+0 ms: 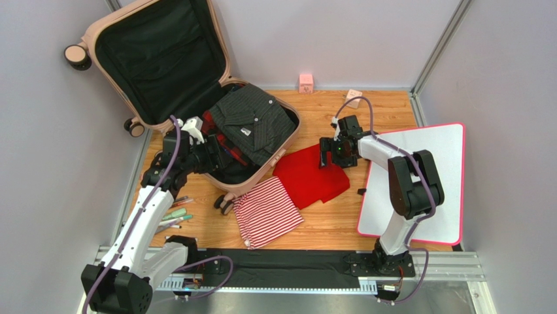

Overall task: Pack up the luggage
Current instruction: Move the clothes to the center of the board.

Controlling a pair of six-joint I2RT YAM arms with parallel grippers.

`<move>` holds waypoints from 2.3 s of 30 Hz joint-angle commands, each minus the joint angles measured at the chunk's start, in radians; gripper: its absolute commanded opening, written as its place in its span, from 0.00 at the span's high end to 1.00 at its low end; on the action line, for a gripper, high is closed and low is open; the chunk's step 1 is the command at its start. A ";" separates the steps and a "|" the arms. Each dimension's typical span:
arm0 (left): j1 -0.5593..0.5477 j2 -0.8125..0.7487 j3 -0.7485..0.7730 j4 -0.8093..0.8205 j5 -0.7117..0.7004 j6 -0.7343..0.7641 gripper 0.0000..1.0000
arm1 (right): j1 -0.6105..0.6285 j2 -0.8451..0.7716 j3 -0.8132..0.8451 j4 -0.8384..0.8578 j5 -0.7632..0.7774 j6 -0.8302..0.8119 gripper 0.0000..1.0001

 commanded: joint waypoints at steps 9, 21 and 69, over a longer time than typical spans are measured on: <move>-0.006 -0.055 0.005 0.001 0.060 0.041 0.19 | -0.011 0.044 -0.012 0.065 -0.052 -0.038 0.13; -0.072 -0.015 0.020 0.042 0.060 0.026 0.21 | -0.010 0.025 -0.045 0.014 -0.059 0.017 1.00; -0.669 1.024 0.459 0.269 0.033 -0.197 0.24 | -0.130 -0.209 -0.235 -0.021 0.069 0.252 1.00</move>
